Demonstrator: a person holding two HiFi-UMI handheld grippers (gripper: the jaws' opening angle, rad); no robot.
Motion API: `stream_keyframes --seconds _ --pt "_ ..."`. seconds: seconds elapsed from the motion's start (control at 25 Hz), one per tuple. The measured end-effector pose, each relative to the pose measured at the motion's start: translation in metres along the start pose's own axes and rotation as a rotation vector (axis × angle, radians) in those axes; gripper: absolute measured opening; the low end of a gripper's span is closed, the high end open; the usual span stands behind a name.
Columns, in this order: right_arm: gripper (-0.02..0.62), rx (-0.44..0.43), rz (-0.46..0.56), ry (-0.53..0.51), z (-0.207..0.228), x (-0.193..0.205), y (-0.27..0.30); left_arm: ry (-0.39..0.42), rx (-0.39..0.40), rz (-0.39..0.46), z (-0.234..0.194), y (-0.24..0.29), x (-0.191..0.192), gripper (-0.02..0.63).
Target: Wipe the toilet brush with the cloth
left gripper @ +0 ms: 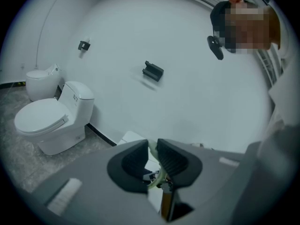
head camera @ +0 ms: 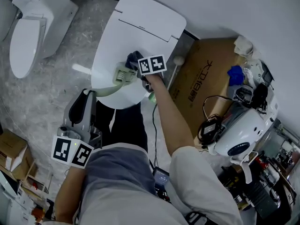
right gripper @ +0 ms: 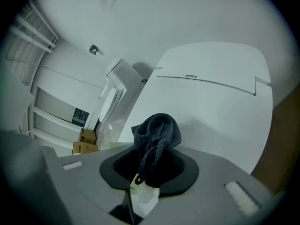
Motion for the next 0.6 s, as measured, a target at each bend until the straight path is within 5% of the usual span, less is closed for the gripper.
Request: stream_keyframes --seconds 0.6 --pt "0.094 0.047 0.000 0.084 0.032 0.025 0.002 0.003 0.011 0.000 -0.001 0.004 -0.001 0.000"
Point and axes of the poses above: the fingertips, and each gripper's own axes: y forward along the fingers, z to its right, x out of its underside, the point moved 6 cm from there along -y, backward along the fingers, and after that the axes turned 5 degrees about x, right-handed, at the moved point
